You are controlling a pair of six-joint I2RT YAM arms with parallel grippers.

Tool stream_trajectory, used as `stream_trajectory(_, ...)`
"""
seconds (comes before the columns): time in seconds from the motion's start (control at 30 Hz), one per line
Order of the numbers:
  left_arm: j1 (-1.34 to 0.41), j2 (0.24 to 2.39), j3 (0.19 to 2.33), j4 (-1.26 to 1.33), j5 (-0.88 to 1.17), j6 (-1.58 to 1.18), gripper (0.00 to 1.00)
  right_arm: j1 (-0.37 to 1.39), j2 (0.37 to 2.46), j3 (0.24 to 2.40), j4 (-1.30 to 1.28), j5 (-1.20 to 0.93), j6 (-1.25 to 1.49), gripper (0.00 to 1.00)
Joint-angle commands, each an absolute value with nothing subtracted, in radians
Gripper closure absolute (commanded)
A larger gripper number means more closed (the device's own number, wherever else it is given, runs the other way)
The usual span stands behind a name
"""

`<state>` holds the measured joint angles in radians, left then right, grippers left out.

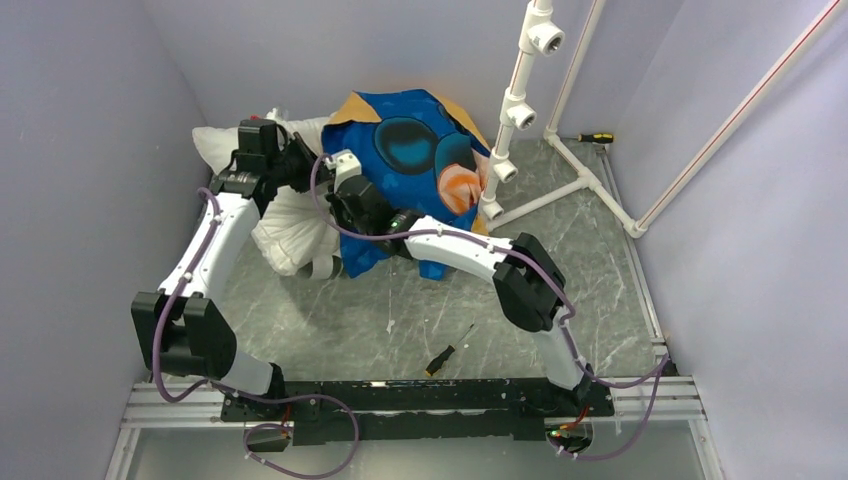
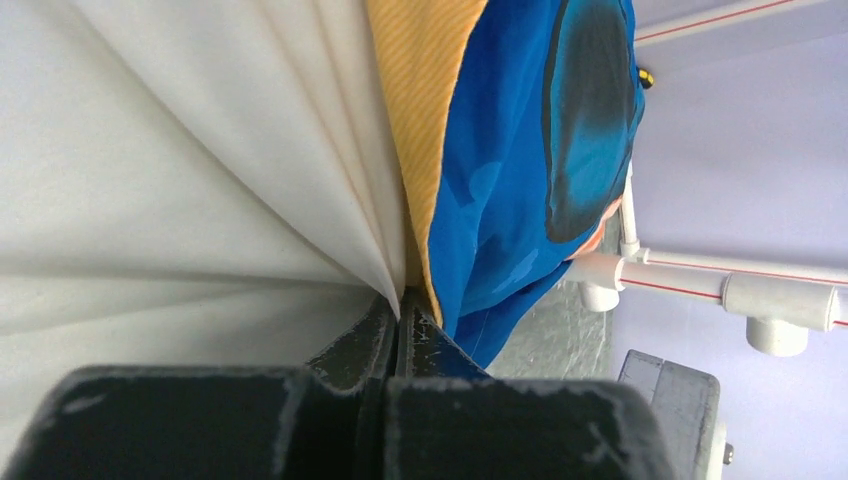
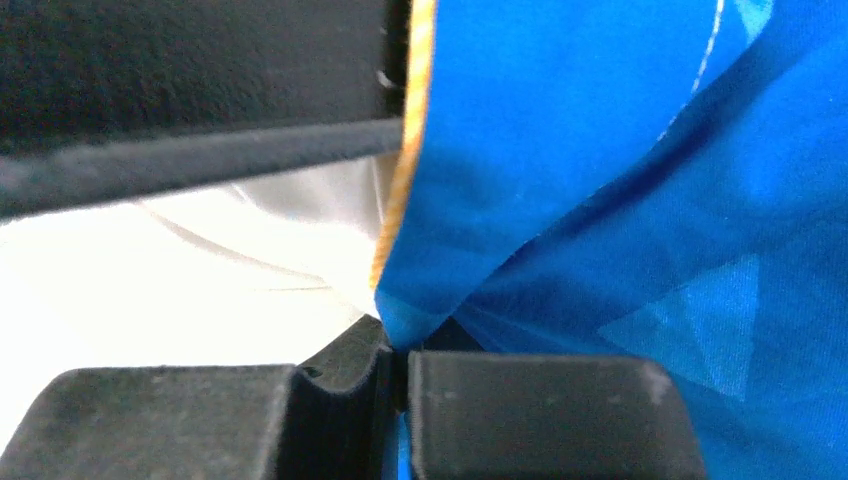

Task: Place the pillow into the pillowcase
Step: Stuff the pillow into the pillowcase.

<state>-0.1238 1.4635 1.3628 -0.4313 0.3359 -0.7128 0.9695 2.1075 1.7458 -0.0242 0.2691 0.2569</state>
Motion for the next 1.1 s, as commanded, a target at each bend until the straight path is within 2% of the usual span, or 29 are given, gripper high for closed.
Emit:
stream_trajectory(0.0,-0.106,1.373,1.435,-0.385,0.468,-0.758,0.99,0.892,2.099,1.765,0.003,0.22,0.241,1.0)
stream_trajectory(0.03,-0.089,1.367,1.452,-0.407,0.45,-0.74,0.91,0.883,2.077,1.766,0.003,0.177,0.248,1.0)
stream_trajectory(0.07,-0.074,1.361,1.476,-0.438,0.426,-0.715,0.75,0.871,2.053,1.769,-0.019,0.127,0.258,1.0)
stream_trajectory(0.13,-0.048,1.352,1.548,-0.519,0.338,-0.651,0.35,0.842,2.009,1.789,-0.05,0.036,0.302,1.0)
stream_trajectory(0.23,-0.044,1.34,1.694,-0.675,0.087,-0.547,0.03,0.785,1.972,1.867,-0.112,-0.098,0.382,1.0)
stream_trajectory(0.27,-0.044,1.337,1.756,-0.722,-0.013,-0.521,0.01,0.766,1.969,1.901,-0.127,-0.141,0.407,1.0)
stream_trajectory(0.4,-0.037,1.326,1.87,-0.925,-0.25,-0.475,0.01,0.695,1.969,2.05,-0.15,-0.266,0.525,1.0)
stream_trajectory(0.57,0.052,1.24,1.754,-1.104,-0.292,-0.56,0.0,0.597,1.968,2.138,-0.045,-0.388,0.759,1.0)
stream_trajectory(0.7,0.125,1.139,1.54,-1.104,-0.141,-0.714,0.01,0.52,1.953,2.124,0.071,-0.44,0.929,1.0)
stream_trajectory(0.83,0.154,1.068,1.273,-0.968,0.097,-0.857,0.01,0.471,1.958,2.131,0.153,-0.504,1.063,1.0)
stream_trajectory(0.97,0.155,1.076,0.982,-0.546,0.41,-1.007,0.05,0.456,1.956,2.126,0.247,-0.574,1.172,1.0)
stream_trajectory(1.07,0.15,1.166,0.873,-0.272,0.534,-1.109,0.06,0.449,1.951,2.133,0.286,-0.603,1.236,1.0)
